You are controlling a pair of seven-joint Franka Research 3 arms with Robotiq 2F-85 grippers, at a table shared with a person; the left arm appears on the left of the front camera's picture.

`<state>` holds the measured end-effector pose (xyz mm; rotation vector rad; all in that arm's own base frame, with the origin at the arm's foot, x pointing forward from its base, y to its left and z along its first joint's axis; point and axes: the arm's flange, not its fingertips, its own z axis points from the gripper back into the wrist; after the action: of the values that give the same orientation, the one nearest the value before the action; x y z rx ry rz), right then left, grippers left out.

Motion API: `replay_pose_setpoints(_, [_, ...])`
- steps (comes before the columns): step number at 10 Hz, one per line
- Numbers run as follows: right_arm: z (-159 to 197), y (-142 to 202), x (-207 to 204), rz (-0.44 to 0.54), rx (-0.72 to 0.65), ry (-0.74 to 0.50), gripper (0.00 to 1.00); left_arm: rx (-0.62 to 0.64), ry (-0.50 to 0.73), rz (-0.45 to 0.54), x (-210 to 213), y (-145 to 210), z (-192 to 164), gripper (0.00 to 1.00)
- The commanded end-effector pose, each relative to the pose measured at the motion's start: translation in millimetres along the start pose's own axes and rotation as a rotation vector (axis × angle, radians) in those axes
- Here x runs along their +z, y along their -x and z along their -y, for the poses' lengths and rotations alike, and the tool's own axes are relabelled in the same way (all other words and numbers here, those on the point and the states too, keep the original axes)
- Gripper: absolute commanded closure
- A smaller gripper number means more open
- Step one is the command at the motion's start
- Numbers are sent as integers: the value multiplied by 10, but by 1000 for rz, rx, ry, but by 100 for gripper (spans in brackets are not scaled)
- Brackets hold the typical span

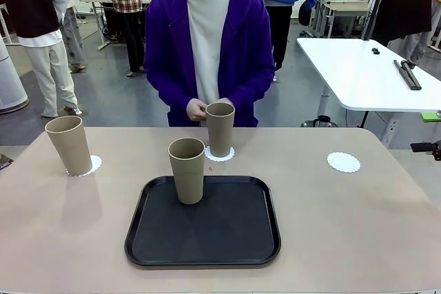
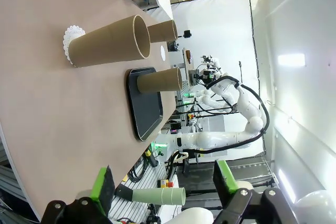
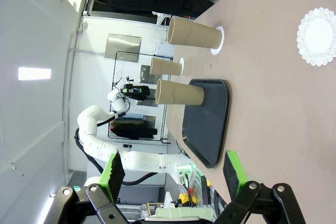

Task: Place coasters on the table and set cups on them.
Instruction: Take one Reusable plastic cup from the Flat Tray and place it on a coaster set by the human.

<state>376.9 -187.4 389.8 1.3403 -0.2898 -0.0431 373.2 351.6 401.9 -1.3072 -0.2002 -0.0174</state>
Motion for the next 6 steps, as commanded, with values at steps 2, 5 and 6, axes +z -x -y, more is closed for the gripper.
replay_pose_setpoints(2, [0, 0, 0, 0, 0, 0, 0, 9, -4, 3, 10, 15, 2, 0])
replay_pose_setpoints(5, [-539, -397, -58, -263, 178, 98, 0, 9, -4, 3, 10, 15, 2, 0])
replay_pose_setpoints(6, [-786, -581, -125, -298, 205, 191, 0, 9, -4, 3, 10, 15, 2, 0])
